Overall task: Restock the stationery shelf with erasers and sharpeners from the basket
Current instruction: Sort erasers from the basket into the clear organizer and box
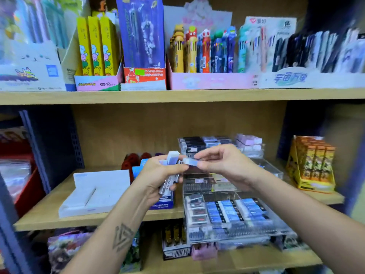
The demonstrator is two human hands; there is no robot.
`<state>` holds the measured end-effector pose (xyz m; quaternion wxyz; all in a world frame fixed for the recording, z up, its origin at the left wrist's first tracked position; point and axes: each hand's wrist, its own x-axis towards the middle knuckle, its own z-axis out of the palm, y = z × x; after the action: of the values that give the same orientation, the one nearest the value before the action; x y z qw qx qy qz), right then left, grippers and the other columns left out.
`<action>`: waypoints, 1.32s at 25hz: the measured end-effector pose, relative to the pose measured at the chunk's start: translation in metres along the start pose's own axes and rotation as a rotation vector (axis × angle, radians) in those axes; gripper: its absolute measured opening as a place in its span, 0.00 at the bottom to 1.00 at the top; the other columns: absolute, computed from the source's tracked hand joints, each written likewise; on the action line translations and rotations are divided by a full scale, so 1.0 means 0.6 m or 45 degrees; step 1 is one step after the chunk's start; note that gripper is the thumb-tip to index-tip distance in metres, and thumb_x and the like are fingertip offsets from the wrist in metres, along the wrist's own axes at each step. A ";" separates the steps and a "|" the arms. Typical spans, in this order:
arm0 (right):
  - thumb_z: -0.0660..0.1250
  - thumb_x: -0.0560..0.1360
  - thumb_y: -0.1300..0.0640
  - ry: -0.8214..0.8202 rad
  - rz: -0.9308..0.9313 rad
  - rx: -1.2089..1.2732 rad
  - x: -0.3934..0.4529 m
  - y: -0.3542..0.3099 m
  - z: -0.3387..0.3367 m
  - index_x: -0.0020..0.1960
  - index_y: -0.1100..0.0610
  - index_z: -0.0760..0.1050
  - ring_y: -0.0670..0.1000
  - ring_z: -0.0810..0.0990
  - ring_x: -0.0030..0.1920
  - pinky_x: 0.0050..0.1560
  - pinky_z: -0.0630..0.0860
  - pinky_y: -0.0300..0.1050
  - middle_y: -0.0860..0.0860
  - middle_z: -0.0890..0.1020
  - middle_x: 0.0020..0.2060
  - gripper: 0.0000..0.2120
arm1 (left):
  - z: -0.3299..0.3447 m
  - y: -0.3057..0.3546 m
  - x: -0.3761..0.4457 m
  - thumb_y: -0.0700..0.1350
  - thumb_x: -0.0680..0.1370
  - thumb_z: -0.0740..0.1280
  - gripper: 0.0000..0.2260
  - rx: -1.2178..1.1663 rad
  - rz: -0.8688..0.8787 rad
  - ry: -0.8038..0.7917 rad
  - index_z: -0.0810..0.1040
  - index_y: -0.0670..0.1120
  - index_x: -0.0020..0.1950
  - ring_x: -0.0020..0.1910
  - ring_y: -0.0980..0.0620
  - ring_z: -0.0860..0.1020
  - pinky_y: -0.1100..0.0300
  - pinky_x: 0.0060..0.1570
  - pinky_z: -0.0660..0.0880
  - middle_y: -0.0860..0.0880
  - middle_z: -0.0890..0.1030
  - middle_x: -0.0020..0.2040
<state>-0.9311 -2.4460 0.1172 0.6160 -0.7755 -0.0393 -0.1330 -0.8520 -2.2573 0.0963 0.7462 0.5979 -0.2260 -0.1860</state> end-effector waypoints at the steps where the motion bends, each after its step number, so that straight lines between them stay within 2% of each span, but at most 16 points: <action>1: 0.75 0.70 0.69 0.069 -0.056 -0.075 -0.006 0.004 -0.012 0.54 0.65 0.81 0.49 0.84 0.43 0.45 0.79 0.38 0.57 0.85 0.44 0.13 | 0.010 -0.002 0.002 0.33 0.72 0.73 0.13 0.002 -0.036 -0.020 0.81 0.34 0.56 0.26 0.49 0.73 0.66 0.19 0.64 0.41 0.79 0.36; 4: 0.78 0.66 0.71 0.142 -0.142 -0.287 -0.025 0.007 -0.043 0.54 0.64 0.81 0.47 0.85 0.45 0.48 0.80 0.38 0.55 0.86 0.47 0.17 | 0.040 -0.008 0.011 0.34 0.70 0.75 0.11 0.010 -0.106 -0.040 0.81 0.37 0.52 0.26 0.49 0.73 0.66 0.18 0.64 0.39 0.79 0.39; 8: 0.78 0.67 0.68 0.185 -0.207 -0.460 -0.052 0.010 -0.078 0.52 0.60 0.82 0.49 0.85 0.48 0.54 0.80 0.39 0.53 0.85 0.49 0.15 | 0.084 -0.019 0.033 0.32 0.70 0.75 0.09 0.021 -0.103 -0.027 0.82 0.38 0.48 0.25 0.48 0.72 0.65 0.20 0.64 0.39 0.78 0.36; 11: 0.80 0.68 0.62 0.214 -0.291 -0.777 -0.067 0.011 -0.116 0.52 0.55 0.84 0.45 0.81 0.45 0.49 0.78 0.37 0.49 0.82 0.47 0.14 | 0.121 -0.022 0.044 0.31 0.70 0.75 0.09 0.029 -0.183 -0.081 0.81 0.38 0.47 0.24 0.48 0.72 0.65 0.20 0.65 0.37 0.79 0.36; 14: 0.81 0.67 0.57 0.259 -0.157 -0.929 -0.095 0.020 -0.169 0.50 0.52 0.85 0.43 0.80 0.43 0.45 0.77 0.38 0.45 0.84 0.43 0.13 | 0.174 -0.024 0.055 0.32 0.72 0.74 0.07 0.097 -0.271 -0.160 0.79 0.38 0.47 0.24 0.49 0.72 0.66 0.19 0.65 0.35 0.82 0.39; 17: 0.82 0.66 0.56 0.290 0.021 -0.987 -0.132 0.031 -0.213 0.42 0.48 0.84 0.39 0.79 0.36 0.38 0.72 0.31 0.41 0.83 0.34 0.09 | 0.219 -0.031 0.060 0.34 0.73 0.74 0.08 0.141 -0.322 -0.222 0.78 0.39 0.48 0.24 0.48 0.73 0.66 0.18 0.66 0.36 0.80 0.37; 19: 0.81 0.67 0.57 0.297 0.142 -1.057 -0.150 0.037 -0.235 0.42 0.48 0.84 0.37 0.78 0.33 0.35 0.69 0.28 0.38 0.81 0.30 0.08 | 0.237 -0.039 0.062 0.35 0.74 0.72 0.06 0.128 -0.392 -0.251 0.76 0.40 0.46 0.23 0.48 0.74 0.67 0.17 0.66 0.36 0.79 0.35; 20: 0.80 0.68 0.57 0.295 0.183 -1.130 -0.158 0.041 -0.244 0.44 0.50 0.85 0.37 0.79 0.35 0.37 0.69 0.27 0.39 0.81 0.31 0.07 | 0.244 -0.044 0.062 0.35 0.75 0.71 0.05 0.117 -0.443 -0.269 0.75 0.40 0.46 0.24 0.47 0.74 0.67 0.17 0.66 0.37 0.78 0.34; 23: 0.78 0.71 0.58 0.268 0.221 -1.357 -0.168 0.058 -0.256 0.50 0.54 0.85 0.44 0.81 0.43 0.47 0.77 0.37 0.46 0.85 0.43 0.08 | 0.261 -0.053 0.055 0.36 0.78 0.66 0.02 0.071 -0.597 -0.335 0.74 0.38 0.48 0.25 0.49 0.75 0.66 0.16 0.67 0.38 0.78 0.35; 25: 0.77 0.72 0.60 0.272 0.197 -1.393 -0.166 0.077 -0.253 0.50 0.55 0.85 0.46 0.82 0.45 0.52 0.80 0.42 0.49 0.86 0.45 0.07 | 0.266 -0.060 0.052 0.36 0.79 0.62 0.03 0.070 -0.651 -0.367 0.74 0.37 0.46 0.25 0.50 0.76 0.67 0.15 0.67 0.40 0.77 0.35; 29: 0.74 0.74 0.59 0.352 0.132 -1.512 -0.158 0.112 -0.235 0.48 0.53 0.86 0.48 0.82 0.45 0.48 0.82 0.47 0.47 0.84 0.47 0.05 | 0.261 -0.071 0.048 0.36 0.80 0.58 0.07 0.076 -0.675 -0.426 0.75 0.37 0.47 0.25 0.53 0.74 0.68 0.15 0.66 0.41 0.79 0.36; 33: 0.70 0.75 0.61 0.349 0.051 -1.793 -0.155 0.115 -0.220 0.47 0.51 0.85 0.47 0.80 0.47 0.43 0.81 0.45 0.44 0.78 0.47 0.07 | 0.249 -0.072 0.045 0.36 0.80 0.58 0.09 0.045 -0.709 -0.517 0.75 0.38 0.57 0.26 0.53 0.73 0.68 0.16 0.65 0.42 0.81 0.38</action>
<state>-1.0261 -2.5802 0.0555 -0.0288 -0.9657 0.1476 -0.2117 -0.9133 -2.4021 0.0843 0.5961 0.6003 -0.2012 -0.4938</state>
